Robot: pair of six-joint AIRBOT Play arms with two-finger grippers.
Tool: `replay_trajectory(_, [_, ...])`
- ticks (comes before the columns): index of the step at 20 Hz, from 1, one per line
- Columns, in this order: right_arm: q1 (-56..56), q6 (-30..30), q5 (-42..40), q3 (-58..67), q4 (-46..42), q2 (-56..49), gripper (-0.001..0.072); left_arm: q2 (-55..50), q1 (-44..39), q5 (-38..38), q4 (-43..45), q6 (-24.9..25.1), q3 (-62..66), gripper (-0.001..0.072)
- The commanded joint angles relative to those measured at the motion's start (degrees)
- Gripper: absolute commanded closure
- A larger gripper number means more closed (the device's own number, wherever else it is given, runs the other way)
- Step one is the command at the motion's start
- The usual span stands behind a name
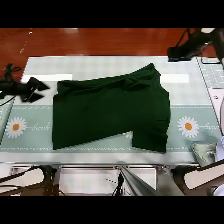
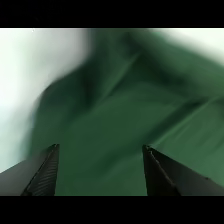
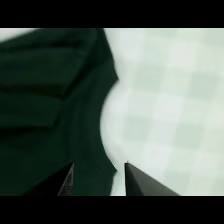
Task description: Fold the shirts.
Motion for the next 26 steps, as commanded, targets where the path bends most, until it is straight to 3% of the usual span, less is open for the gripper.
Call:
replay_trajectory(1, [-3.72,1.07,6.32,-1.42,5.53,1.9,0.0275,9.05,5.03,-10.71,12.9,-0.37,-10.32,0.0107])
replay_trajectory(3, [-5.55,0.59,6.4,-5.22,12.66,1.9,0.022,15.34,7.52,-9.7,11.85,2.01,-19.87,0.0107])
replay_trajectory(9, [-5.77,-3.45,5.4,-8.26,17.84,2.29,0.0222,21.68,11.08,-9.42,8.17,5.01,-33.57,0.009])
replay_trajectory(11, [-5.77,-4.04,3.89,-8.26,17.31,2.38,0.0223,21.0,11.02,-8.9,5.64,7.37,-35.06,0.009])
replay_trajectory(17, [-5.77,-5.16,2.19,-8.26,16.94,2.38,0.0224,15.3,8.04,-5.66,3.02,8.02,-35.3,0.009])
replay_trajectory(23, [-5.79,-5.18,3.63,-8.26,16.96,2.38,0.0224,5.29,-1.7,5.11,-2.67,7.19,-35.23,0.0091])
replay_trajectory(24, [-5.77,-5.18,4.07,-8.26,16.94,2.38,0.0224,4.2,-2.23,6.21,-4.59,7.26,-35.23,0.0135])
replay_trajectory(26, [-5.79,-5.18,4.94,-8.26,16.5,2.38,0.0224,3.39,-2.43,6.19,-5.77,8.24,-35.23,0.0698])
